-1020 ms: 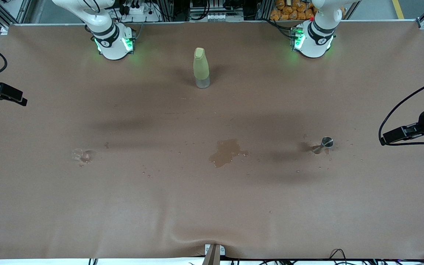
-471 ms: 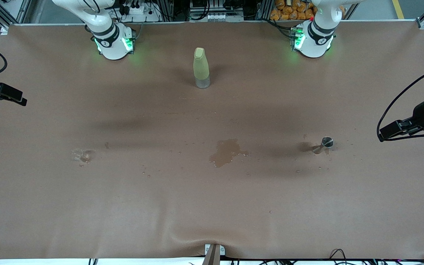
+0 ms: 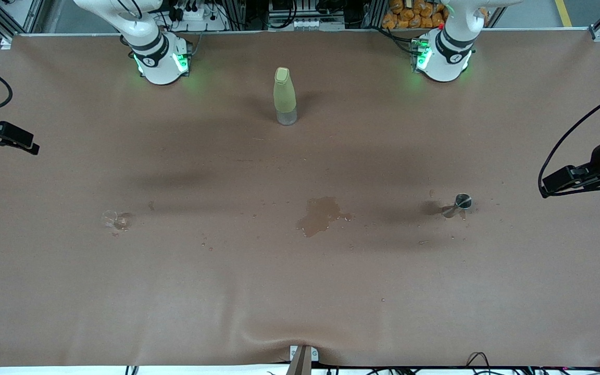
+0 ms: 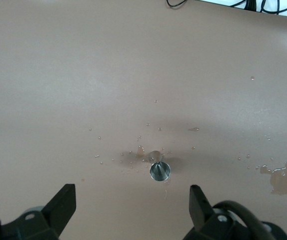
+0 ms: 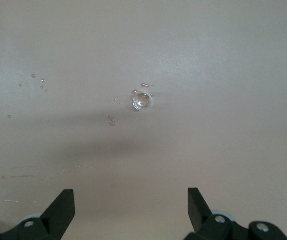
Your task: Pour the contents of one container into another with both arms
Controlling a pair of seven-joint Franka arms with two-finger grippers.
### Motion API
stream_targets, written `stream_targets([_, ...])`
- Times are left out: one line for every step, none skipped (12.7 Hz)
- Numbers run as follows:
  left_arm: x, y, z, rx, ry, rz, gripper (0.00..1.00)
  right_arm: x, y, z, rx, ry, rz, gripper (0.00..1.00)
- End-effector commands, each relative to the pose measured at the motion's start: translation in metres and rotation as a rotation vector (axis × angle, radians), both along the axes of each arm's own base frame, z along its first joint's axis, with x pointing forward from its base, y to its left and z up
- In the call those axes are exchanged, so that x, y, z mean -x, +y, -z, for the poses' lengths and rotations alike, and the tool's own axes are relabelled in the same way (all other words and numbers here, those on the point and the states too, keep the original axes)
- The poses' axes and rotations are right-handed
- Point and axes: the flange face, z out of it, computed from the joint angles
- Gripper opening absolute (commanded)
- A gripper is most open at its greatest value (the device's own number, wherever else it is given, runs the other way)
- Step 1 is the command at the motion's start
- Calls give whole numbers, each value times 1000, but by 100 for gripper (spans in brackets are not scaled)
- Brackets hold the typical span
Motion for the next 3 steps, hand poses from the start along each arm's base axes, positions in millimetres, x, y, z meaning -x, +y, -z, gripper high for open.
stream_targets([7,1,-6,5,-4,13,100,0,-5,-6,20,-2,2,100])
stream_targets([7,1,-5,5,-1,12,100,0,-6,-6,22,-4,8,100])
stream_targets([7,0,-5,3,-2,15,100,-1,-7,-4,25,-3,8,100])
